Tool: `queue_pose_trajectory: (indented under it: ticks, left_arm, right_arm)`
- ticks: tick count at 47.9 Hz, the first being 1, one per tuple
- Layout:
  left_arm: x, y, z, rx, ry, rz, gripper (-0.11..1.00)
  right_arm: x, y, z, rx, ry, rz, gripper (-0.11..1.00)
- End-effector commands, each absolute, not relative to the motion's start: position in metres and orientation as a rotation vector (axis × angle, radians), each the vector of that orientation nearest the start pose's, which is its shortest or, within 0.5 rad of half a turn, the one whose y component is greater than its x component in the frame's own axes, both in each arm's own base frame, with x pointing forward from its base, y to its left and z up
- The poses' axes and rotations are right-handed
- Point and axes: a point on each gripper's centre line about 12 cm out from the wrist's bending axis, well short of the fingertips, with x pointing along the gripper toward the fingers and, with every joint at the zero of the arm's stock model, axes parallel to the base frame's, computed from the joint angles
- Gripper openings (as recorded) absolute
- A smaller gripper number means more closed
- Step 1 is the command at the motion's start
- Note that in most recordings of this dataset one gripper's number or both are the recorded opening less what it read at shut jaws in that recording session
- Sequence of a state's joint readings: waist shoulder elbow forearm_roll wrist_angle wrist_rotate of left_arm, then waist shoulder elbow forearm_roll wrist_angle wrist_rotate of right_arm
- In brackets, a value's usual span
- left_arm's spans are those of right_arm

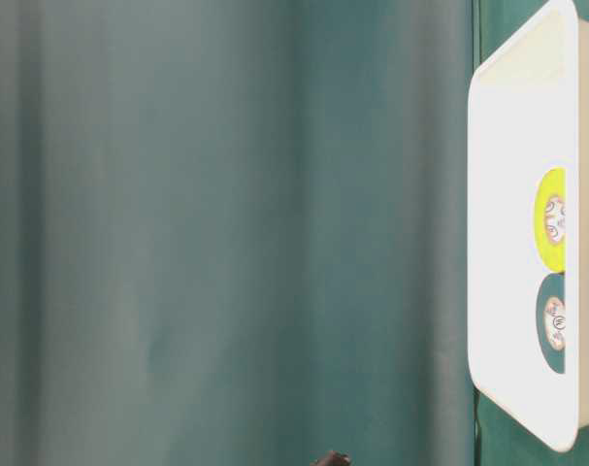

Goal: Put the tape into the white case with the left arm.
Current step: 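Withdraw the left gripper and move it over the blue tape roll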

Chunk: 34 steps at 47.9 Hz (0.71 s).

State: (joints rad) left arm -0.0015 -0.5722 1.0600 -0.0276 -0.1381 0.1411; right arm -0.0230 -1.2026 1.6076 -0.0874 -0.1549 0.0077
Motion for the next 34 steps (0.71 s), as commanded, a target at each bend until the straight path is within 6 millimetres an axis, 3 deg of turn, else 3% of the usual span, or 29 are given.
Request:
queue_pose_trajectory:
  ticks: [1, 20, 34]
  left_arm:
    - [0.265, -0.001, 0.237, 0.110, 0.323, -0.020, 0.89]
    - [0.271, -0.001, 0.238, 0.110, 0.325, -0.020, 0.89]
    - [0.298, -0.007, 0.235, 0.115, 0.345, -0.040, 0.89]
  right_arm:
    - [0.134, -0.002, 0.147, -0.075, 0.237, 0.000, -0.09]
    - [0.134, -0.002, 0.148, -0.075, 0.236, 0.000, -0.09]
    - [0.134, -0.002, 0.147, -0.077, 0.239, 0.000, -0.09]
